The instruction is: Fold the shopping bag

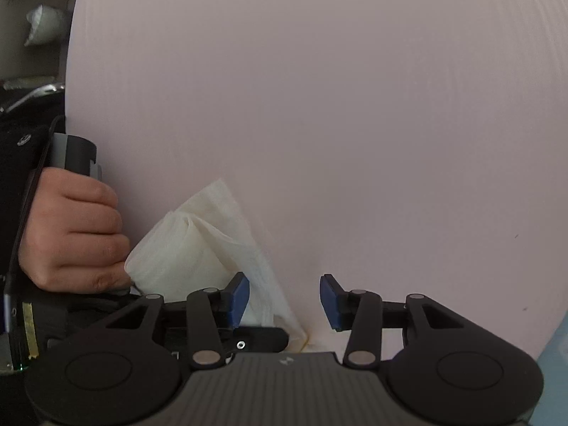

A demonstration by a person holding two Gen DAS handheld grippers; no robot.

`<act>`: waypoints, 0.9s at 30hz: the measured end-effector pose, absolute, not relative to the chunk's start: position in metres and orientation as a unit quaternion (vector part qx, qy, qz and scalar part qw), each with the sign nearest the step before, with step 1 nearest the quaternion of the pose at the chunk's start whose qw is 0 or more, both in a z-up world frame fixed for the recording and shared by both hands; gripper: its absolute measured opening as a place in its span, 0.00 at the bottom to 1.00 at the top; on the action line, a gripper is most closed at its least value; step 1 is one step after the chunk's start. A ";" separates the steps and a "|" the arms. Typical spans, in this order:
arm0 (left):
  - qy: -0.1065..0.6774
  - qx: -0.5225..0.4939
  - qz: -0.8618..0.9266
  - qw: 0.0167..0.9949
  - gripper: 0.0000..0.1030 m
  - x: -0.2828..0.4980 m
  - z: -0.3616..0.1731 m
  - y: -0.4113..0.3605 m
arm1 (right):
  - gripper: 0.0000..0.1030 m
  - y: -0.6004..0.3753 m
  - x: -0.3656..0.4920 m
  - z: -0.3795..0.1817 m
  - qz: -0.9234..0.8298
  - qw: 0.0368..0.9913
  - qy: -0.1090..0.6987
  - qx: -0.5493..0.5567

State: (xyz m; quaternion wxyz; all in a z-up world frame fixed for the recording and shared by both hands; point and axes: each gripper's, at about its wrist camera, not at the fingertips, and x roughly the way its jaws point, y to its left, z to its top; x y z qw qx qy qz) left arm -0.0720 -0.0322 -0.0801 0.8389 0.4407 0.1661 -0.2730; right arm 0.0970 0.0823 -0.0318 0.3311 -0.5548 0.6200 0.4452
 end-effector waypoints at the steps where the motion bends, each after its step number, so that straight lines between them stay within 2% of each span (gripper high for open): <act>1: 0.166 0.437 -0.273 0.841 0.22 -0.072 -0.080 -0.031 | 0.46 0.088 0.093 -0.027 0.452 0.336 0.609 -0.559; 5: 0.206 0.352 -0.295 0.864 0.22 -0.053 -0.069 -0.012 | 0.51 0.084 0.102 0.012 0.517 0.397 0.579 -0.490; 7: 0.240 0.277 -0.318 0.874 0.28 -0.033 -0.061 0.009 | 0.53 0.057 0.125 0.035 0.530 0.459 0.575 -0.422; 9: 0.274 0.204 -0.329 0.880 0.33 -0.014 -0.057 0.030 | 0.54 0.015 0.153 0.055 0.529 0.528 0.575 -0.334; 11: 0.304 0.144 -0.335 0.880 0.38 0.003 -0.054 0.048 | 0.55 -0.058 0.184 0.072 0.509 0.612 0.572 -0.196; 14: 0.339 0.084 -0.334 0.876 0.45 0.021 -0.050 0.071 | 0.56 -0.159 0.191 0.065 0.456 0.688 0.564 -0.030; 16: 0.352 0.055 -0.327 0.875 0.48 0.028 -0.046 0.082 | 0.57 -0.209 0.182 0.042 0.406 0.715 0.568 0.043; 20: 0.360 0.025 -0.313 0.878 0.50 0.023 -0.041 0.076 | 0.55 -0.228 0.159 -0.018 0.375 0.710 0.581 0.133; 21: 0.363 0.037 -0.298 0.882 0.50 0.020 -0.038 0.072 | 0.53 -0.226 0.152 -0.030 0.374 0.708 0.580 0.150; 23: 0.373 0.068 -0.260 0.888 0.51 0.019 -0.037 0.062 | 0.38 -0.226 0.147 -0.045 0.373 0.710 0.569 0.186; 24: 0.378 0.086 -0.237 0.891 0.54 0.019 -0.037 0.057 | 0.24 -0.225 0.145 -0.051 0.374 0.709 0.562 0.203; 25: 0.380 0.093 -0.223 0.893 0.57 0.017 -0.037 0.057 | 0.19 -0.224 0.143 -0.059 0.379 0.698 0.564 0.226; 27: 0.384 0.108 -0.194 0.896 0.59 0.014 -0.035 0.055 | 0.19 -0.218 0.132 -0.069 0.389 0.684 0.565 0.247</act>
